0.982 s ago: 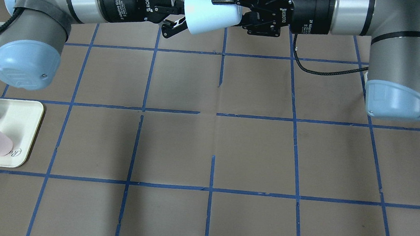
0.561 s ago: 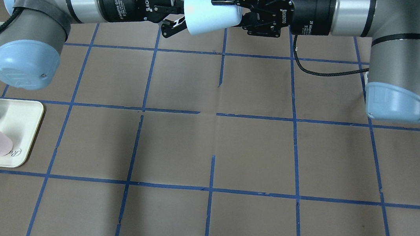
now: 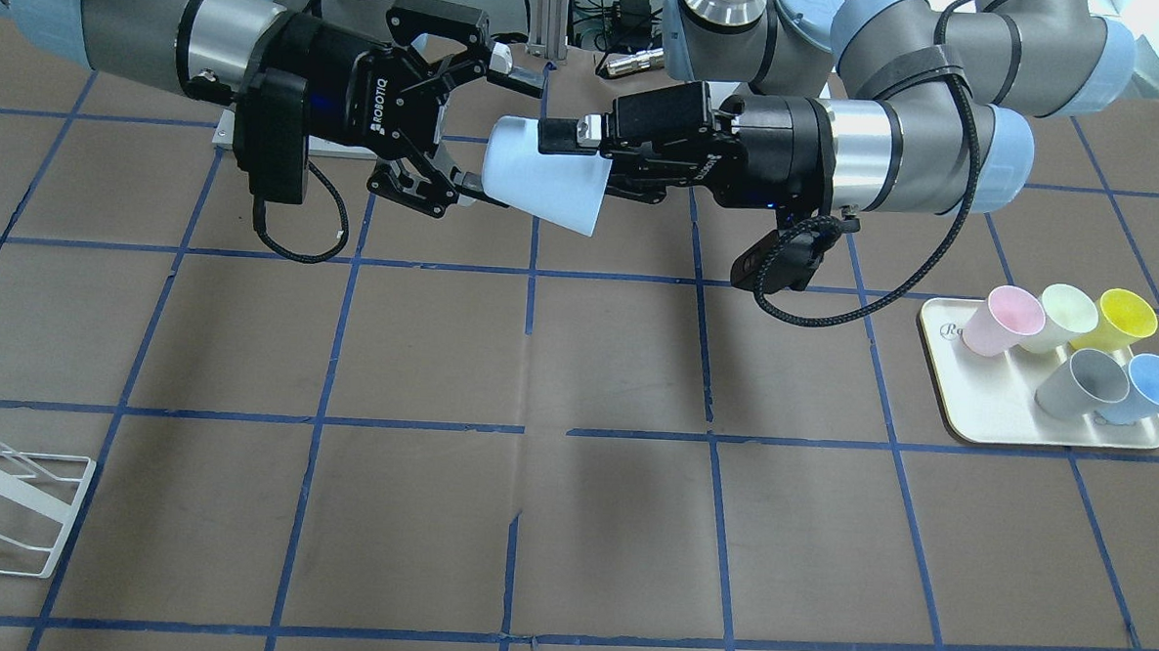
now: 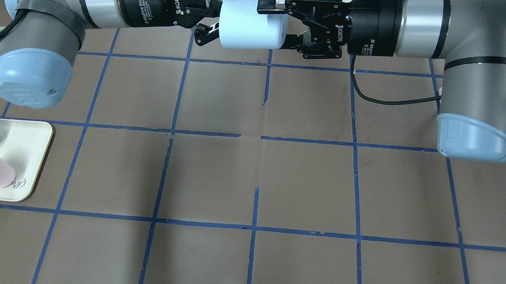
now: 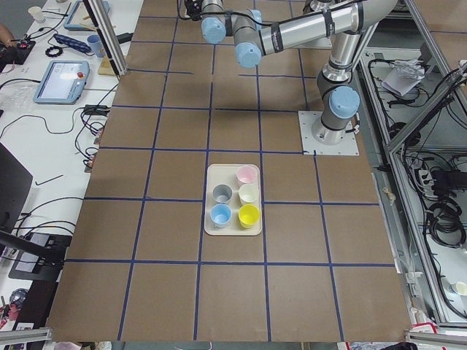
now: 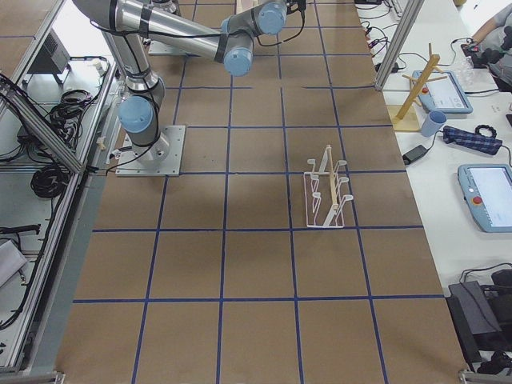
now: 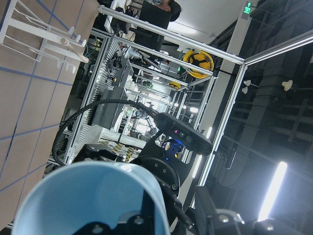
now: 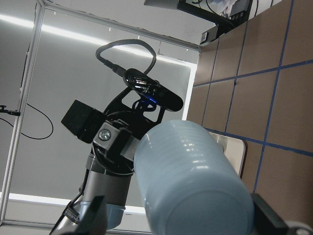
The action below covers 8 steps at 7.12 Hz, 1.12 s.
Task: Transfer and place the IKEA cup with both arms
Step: 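Open the right gripper and withdraw it while the left gripper holds the cup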
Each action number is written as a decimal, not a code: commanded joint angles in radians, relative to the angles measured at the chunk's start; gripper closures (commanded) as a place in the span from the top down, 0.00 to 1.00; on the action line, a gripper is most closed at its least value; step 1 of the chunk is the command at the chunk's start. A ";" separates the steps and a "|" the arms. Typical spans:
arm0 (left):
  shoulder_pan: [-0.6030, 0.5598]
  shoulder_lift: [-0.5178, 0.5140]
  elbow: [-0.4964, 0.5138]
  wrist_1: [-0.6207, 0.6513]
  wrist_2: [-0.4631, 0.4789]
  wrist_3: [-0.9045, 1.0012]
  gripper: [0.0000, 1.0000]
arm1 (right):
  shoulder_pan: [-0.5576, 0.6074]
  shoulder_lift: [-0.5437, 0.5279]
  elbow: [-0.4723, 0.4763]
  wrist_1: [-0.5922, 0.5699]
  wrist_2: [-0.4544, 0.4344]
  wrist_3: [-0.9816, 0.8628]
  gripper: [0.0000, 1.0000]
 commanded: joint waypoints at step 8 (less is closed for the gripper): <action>0.157 0.006 0.013 -0.002 0.060 -0.079 0.00 | -0.111 0.001 -0.062 0.047 -0.388 0.008 1.00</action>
